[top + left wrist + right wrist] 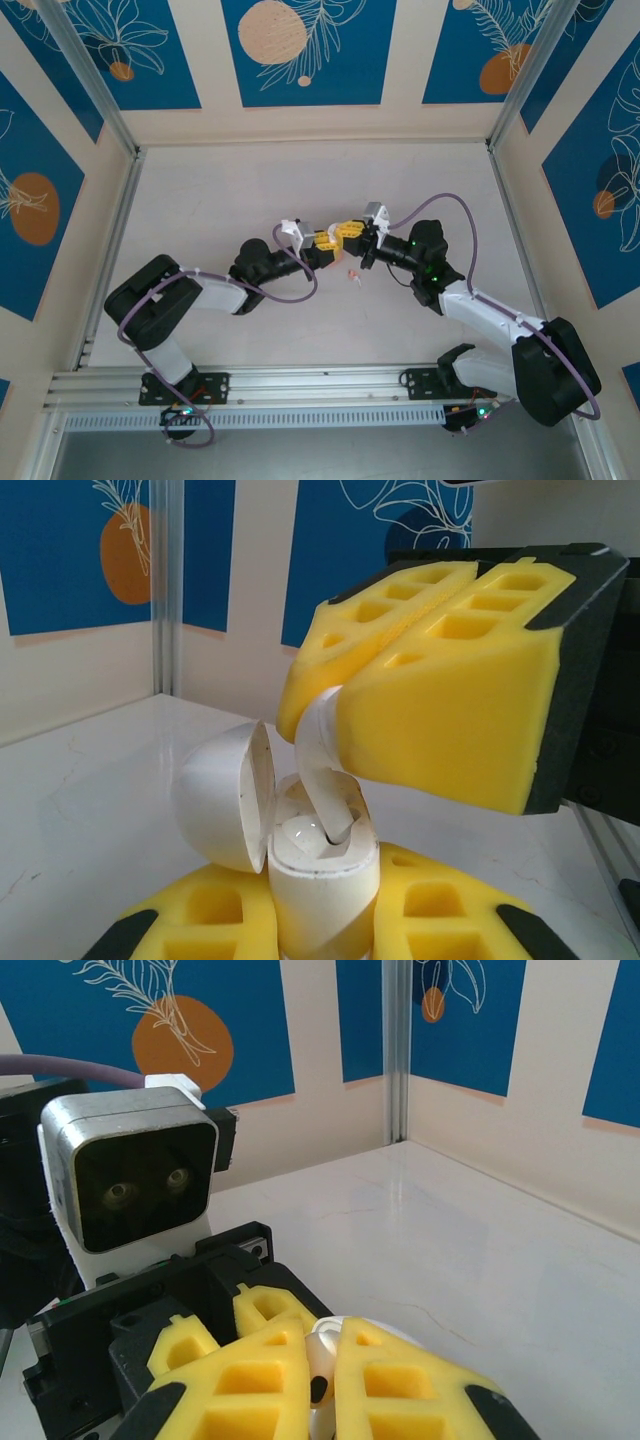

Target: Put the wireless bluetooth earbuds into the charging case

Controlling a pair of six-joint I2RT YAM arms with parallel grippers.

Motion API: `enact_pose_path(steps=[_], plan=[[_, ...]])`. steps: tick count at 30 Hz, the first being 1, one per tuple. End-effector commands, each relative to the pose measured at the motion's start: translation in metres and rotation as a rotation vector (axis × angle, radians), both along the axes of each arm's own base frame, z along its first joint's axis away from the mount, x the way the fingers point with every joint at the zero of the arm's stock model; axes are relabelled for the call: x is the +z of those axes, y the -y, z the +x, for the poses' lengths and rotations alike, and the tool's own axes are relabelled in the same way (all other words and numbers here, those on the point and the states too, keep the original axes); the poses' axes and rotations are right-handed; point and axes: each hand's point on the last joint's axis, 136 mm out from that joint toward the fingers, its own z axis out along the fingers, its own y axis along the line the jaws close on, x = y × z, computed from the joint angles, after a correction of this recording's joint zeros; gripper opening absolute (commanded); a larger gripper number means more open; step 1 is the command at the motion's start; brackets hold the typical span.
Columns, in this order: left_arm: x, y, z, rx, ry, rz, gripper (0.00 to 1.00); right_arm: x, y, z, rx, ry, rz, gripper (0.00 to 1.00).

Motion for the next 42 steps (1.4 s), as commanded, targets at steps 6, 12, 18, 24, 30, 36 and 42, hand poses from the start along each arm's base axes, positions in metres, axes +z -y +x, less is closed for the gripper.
enact_pose_path(steps=[6, 12, 18, 24, 30, 36, 42], plan=[[0.041, -0.007, -0.005, 0.025, 0.106, -0.080, 0.11, -0.022, 0.004, -0.016, 0.042, -0.061, -0.077, 0.15], [0.043, -0.007, -0.005, 0.024, 0.110, -0.082, 0.11, -0.022, 0.003, -0.018, 0.055, -0.062, -0.087, 0.21], [0.043, -0.006, -0.006, 0.022, 0.112, -0.079, 0.11, -0.019, 0.002, -0.018, 0.061, -0.059, -0.087, 0.23], [0.041, -0.006, -0.006, 0.021, 0.111, -0.068, 0.11, -0.012, 0.003, -0.016, 0.053, -0.042, -0.077, 0.28], [0.032, -0.007, -0.004, 0.038, 0.116, -0.033, 0.11, 0.006, 0.002, -0.018, 0.064, -0.014, -0.044, 0.37], [0.025, -0.007, -0.002, 0.046, 0.111, -0.011, 0.12, 0.027, 0.003, -0.023, 0.077, -0.014, -0.012, 0.50], [0.019, -0.006, -0.001, 0.051, 0.112, 0.014, 0.12, 0.044, 0.002, -0.031, 0.117, -0.040, 0.004, 0.55]])
